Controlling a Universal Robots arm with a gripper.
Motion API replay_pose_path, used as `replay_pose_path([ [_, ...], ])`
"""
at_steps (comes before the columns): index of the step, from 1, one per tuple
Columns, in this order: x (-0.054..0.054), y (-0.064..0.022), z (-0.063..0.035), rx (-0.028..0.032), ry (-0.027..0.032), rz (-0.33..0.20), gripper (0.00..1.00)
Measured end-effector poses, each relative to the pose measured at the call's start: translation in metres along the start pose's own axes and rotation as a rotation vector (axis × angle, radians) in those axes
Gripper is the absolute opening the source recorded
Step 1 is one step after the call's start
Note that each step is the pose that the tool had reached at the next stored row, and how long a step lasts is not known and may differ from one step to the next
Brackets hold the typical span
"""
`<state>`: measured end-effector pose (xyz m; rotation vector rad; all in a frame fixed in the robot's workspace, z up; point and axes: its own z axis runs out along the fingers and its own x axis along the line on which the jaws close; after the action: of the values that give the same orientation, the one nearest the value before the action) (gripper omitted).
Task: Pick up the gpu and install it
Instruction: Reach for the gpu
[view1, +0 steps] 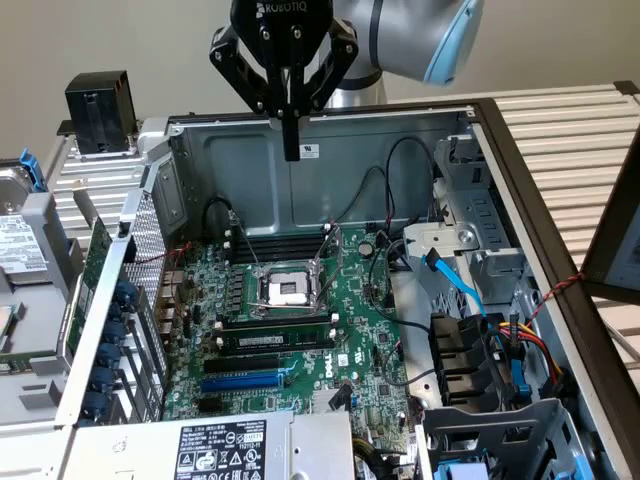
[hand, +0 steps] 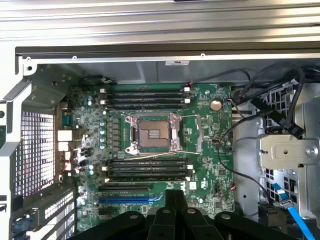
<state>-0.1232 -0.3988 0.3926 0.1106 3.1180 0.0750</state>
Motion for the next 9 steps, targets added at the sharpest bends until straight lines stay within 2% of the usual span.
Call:
replay_pose_path([
  [9,0.036,-0.0026,-0.0008,0.0,-0.0009,0.0,0.11],
])
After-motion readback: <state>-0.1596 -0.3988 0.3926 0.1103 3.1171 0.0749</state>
